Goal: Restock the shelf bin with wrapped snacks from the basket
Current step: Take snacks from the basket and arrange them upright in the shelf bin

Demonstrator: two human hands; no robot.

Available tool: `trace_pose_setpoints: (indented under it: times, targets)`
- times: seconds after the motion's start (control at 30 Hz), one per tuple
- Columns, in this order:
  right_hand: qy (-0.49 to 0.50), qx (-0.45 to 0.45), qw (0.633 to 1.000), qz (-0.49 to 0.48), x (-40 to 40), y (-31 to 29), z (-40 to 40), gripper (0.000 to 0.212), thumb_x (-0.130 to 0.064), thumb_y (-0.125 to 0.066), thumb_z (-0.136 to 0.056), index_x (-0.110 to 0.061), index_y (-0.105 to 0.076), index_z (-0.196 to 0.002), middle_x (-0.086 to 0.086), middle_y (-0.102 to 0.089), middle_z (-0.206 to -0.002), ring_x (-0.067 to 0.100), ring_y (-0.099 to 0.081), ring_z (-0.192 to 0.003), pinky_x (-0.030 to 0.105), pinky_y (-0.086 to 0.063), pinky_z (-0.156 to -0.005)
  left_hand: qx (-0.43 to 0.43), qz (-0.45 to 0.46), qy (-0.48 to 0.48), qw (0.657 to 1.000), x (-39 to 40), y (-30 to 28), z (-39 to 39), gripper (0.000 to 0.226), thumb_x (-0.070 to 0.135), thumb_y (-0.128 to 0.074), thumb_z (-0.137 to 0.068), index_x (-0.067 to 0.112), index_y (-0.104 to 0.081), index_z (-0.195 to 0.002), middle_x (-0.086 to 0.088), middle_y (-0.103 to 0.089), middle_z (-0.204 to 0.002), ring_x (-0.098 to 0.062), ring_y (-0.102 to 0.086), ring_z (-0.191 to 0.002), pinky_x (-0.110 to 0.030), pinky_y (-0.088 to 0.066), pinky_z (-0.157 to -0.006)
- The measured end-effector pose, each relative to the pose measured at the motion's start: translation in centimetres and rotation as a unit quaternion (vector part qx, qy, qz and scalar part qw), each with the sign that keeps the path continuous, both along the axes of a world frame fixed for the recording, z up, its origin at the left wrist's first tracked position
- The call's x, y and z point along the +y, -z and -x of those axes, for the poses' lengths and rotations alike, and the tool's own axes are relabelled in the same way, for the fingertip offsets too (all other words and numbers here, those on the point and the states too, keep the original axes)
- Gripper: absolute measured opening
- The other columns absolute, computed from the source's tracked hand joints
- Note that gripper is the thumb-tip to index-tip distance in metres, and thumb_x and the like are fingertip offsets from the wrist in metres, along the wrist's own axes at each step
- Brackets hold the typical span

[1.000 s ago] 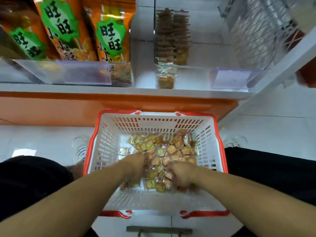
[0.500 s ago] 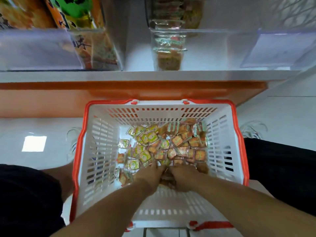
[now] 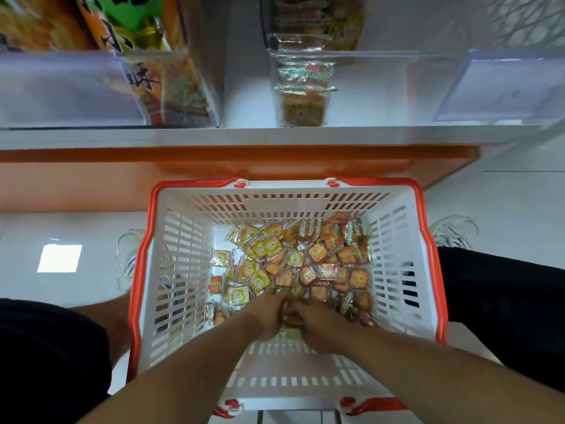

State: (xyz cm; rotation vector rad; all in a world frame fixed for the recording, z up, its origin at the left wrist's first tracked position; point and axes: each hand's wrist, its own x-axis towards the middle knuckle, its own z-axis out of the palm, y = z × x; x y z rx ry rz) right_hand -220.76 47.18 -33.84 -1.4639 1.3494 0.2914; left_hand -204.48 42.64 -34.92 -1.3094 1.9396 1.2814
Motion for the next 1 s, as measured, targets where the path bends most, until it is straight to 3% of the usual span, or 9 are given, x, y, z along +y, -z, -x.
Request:
trace_pose_setpoints:
  times: [0.2, 0.27, 0.37, 0.47, 0.6, 0.7, 0.8, 0.9, 1.0]
  targets:
    - [0.008, 0.014, 0.998, -0.055, -2.5, -2.1, 1.1, 0.040, -0.020, -0.063, -0.094, -0.022, -0.052, -0.133, 0.004, -0.062, -0.126, 0.021, -0.063, -0.106, 0.023, -0.051, -0.082, 0.056, -0.090, -0.153, 0.983, -1.8, -2.3, 0.3, 0.038, -0.006, -0.060, -0.089, 0.013, -0.059, -0.122, -0.018, -0.068, -0.117, -0.033, -0.069, -0.100, -0.038, -0.055, -0.077]
    - [0.038, -0.001, 0.996, -0.084, -4.5, -4.3, 2.0, 0.042, -0.009, -0.065, -0.088, -0.028, -0.056, -0.124, 0.000, -0.062, -0.112, 0.016, -0.062, -0.093, 0.021, -0.050, -0.065, 0.082, -0.115, -0.183, 0.973, -3.6, -4.1, 0.2, 0.039, -0.008, -0.060, -0.091, 0.016, -0.059, -0.123, -0.020, -0.067, -0.107, -0.024, -0.072, -0.078, -0.036, -0.060, -0.065]
    - [0.035, 0.006, 0.996, -0.082, -8.3, -9.0, 3.2, 0.045, 0.002, -0.055, -0.088, -0.030, -0.055, -0.121, 0.002, -0.060, -0.107, 0.021, -0.061, -0.091, 0.029, -0.050, -0.062, 0.092, -0.153, -0.249, 0.952, -7.1, -7.9, -0.1, 0.034, 0.000, -0.059, -0.097, 0.025, -0.061, -0.120, -0.023, -0.057, -0.091, -0.018, -0.066, -0.050, -0.031, -0.057, -0.047]
    - [-0.012, 0.015, 1.000, -0.025, -11.5, -15.7, 4.0, 0.049, 0.003, -0.052, -0.087, -0.027, -0.054, -0.126, 0.009, -0.062, -0.115, 0.029, -0.064, -0.097, 0.037, -0.050, -0.067, 0.122, -0.152, -0.298, 0.935, -10.5, -12.8, -0.4, 0.033, 0.000, -0.059, -0.099, 0.023, -0.063, -0.122, -0.019, -0.050, -0.096, -0.022, -0.065, -0.059, -0.045, -0.063, -0.059]
    - [-0.053, -0.004, 0.995, 0.085, -12.9, -26.6, 4.6, 0.045, -0.002, -0.063, -0.087, -0.033, -0.056, -0.119, 0.006, -0.065, -0.108, 0.019, -0.061, -0.085, 0.042, -0.055, -0.072, 0.148, -0.153, -0.281, 0.936, -13.1, -20.9, -0.5, 0.034, 0.000, -0.060, -0.099, 0.019, -0.059, -0.128, -0.013, -0.056, -0.110, -0.027, -0.069, -0.084, -0.036, -0.064, -0.059]
    - [-0.014, -0.118, 0.982, 0.149, -12.8, -34.4, 5.8, 0.045, -0.007, -0.072, -0.087, -0.036, -0.056, -0.118, 0.006, -0.070, -0.111, 0.021, -0.071, -0.095, 0.047, -0.056, -0.088, 0.210, -0.181, -0.278, 0.920, -13.4, -27.4, -0.9, 0.034, 0.006, -0.062, -0.099, 0.019, -0.059, -0.130, -0.016, -0.060, -0.124, -0.029, -0.064, -0.093, -0.041, -0.065, -0.066]
    - [0.030, -0.210, 0.944, 0.252, -12.7, -39.9, 6.9, 0.048, -0.011, -0.076, -0.088, -0.031, -0.056, -0.127, -0.003, -0.070, -0.117, 0.009, -0.066, -0.106, 0.028, -0.051, -0.098, 0.297, -0.214, -0.290, 0.884, -13.0, -32.6, -1.0, 0.038, 0.014, -0.060, -0.100, 0.011, -0.055, -0.138, -0.013, -0.064, -0.125, -0.028, -0.072, -0.092, -0.036, -0.064, -0.062]
    - [0.166, -0.411, 0.866, 0.233, -12.4, -41.7, 6.5, 0.050, 0.002, -0.071, -0.085, -0.016, -0.057, -0.128, 0.019, -0.068, -0.117, 0.020, -0.065, -0.101, 0.040, -0.054, -0.093, 0.388, -0.241, -0.359, 0.814, -12.5, -36.2, -0.5, 0.029, 0.023, -0.051, -0.106, 0.007, -0.060, -0.129, -0.016, -0.065, -0.111, -0.029, -0.075, -0.082, -0.036, -0.063, -0.057]
    - [0.277, -0.532, 0.776, 0.196, -12.7, -40.4, 5.2, 0.051, 0.003, -0.072, -0.082, -0.014, -0.059, -0.127, 0.015, -0.070, -0.108, 0.024, -0.067, -0.097, 0.039, -0.058, -0.085, 0.466, -0.231, -0.418, 0.745, -11.8, -37.4, 0.3, 0.035, 0.029, -0.042, -0.108, 0.015, -0.068, -0.127, -0.015, -0.074, -0.120, -0.030, -0.077, -0.090, -0.037, -0.062, -0.058]
